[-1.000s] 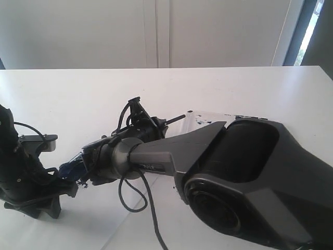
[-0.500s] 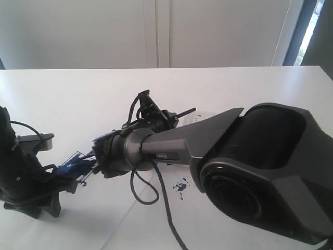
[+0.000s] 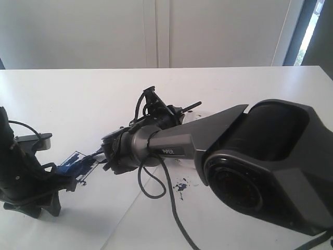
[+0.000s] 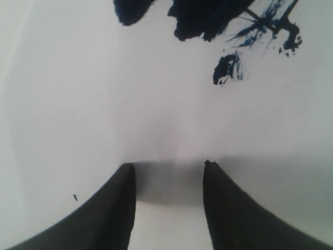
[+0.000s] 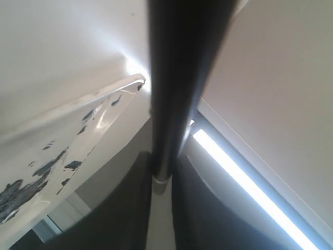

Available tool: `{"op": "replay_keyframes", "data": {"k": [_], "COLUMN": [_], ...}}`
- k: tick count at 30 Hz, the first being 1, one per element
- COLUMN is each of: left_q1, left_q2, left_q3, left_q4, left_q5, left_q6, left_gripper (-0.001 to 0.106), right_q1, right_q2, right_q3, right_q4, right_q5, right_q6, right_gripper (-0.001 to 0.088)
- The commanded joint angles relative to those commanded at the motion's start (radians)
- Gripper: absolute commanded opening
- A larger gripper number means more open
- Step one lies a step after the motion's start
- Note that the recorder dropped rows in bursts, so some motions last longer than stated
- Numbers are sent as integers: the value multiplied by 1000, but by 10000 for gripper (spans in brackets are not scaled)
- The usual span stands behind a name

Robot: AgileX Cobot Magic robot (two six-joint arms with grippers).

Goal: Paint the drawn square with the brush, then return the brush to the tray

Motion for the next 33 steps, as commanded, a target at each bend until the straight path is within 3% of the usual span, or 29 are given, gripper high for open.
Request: {"op": "replay_keyframes", "data": {"k": [6, 9, 16, 23, 33], "left_q1": [-14, -62, -67, -67, -67], "left_q2": [0, 0, 0, 0, 0], "left_q3": [24, 80, 132, 135, 135], "left_q4": [-153, -210, -208, -203, -205], "left_q5": [9, -54, -86, -98, -91], "left_q6": [159, 186, 186, 182, 178], "left_gripper": [479, 479, 479, 479, 479], "right_q1": [14, 30, 27, 18, 18], "right_q2": [32, 36, 25, -67, -85], "right_q3": [0, -2, -17, -53, -53], "right_q4": [-4, -36, -62, -41, 10], "right_q5": [0, 0, 0, 0, 0], "right_q6": [2, 2, 19, 23, 23], "right_gripper": [0, 0, 0, 0, 0]}}
